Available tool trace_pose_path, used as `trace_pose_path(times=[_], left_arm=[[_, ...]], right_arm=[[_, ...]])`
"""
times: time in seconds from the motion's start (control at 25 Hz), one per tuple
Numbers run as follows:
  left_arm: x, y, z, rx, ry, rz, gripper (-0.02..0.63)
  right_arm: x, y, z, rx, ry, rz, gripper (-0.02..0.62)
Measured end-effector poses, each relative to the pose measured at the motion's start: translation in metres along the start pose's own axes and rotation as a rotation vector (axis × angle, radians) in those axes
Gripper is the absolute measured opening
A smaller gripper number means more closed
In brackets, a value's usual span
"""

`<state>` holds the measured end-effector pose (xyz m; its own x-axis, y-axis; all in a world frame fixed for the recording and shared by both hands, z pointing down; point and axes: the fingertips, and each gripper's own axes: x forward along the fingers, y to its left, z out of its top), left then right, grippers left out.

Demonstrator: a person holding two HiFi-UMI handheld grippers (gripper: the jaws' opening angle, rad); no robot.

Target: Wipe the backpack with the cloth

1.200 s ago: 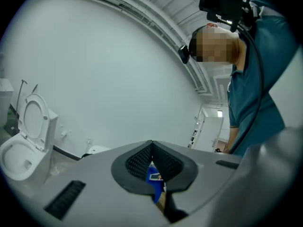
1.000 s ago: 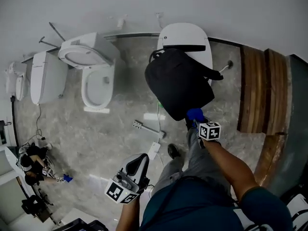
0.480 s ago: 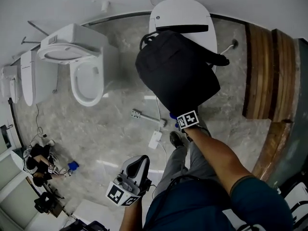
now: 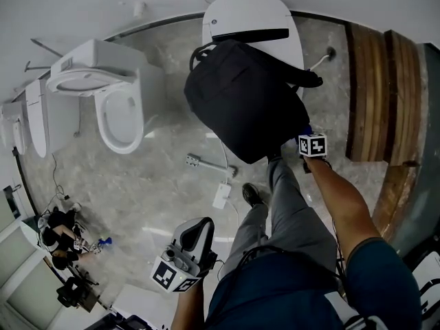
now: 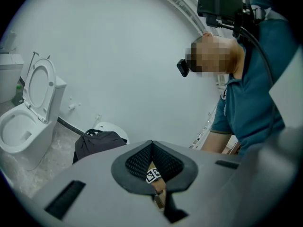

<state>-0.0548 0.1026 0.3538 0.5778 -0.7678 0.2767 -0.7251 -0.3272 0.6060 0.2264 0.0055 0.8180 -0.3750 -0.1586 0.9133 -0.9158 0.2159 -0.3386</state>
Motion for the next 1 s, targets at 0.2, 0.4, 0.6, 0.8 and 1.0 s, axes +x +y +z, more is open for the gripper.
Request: trace_pose_path(times=[0.2,0.4,0.6,0.8,1.0], left_arm=[[0.005,-0.011,-0.001,0.006,0.013,-0.010,0.006],[0.007,-0.015,-0.004,0.015,0.025,-0.007,0.006],[0.006,-0.017,-0.008,0.015,0.025,-0.005,0.006],[0.005,-0.017,-0.006,0.010,0.009,0.000,0.006],[0.004,-0.017,-0.003,0.010,0.005,0.009,0.006]], right_arm=[[0.018,0.115,-0.067,-0.055,0.140,0.200,0.028],[0.030,0.242,-0.106,-0.002,0.180,0.391,0.028],[0.035,0.190,-0.097,-0.079,0.208,0.321,0.028],[0.011,0.028,-0.018,0.110,0.000,0.063,0.028],[-0.017,-0.032,0.028,0.136,-0.037,-0.057,0.027]])
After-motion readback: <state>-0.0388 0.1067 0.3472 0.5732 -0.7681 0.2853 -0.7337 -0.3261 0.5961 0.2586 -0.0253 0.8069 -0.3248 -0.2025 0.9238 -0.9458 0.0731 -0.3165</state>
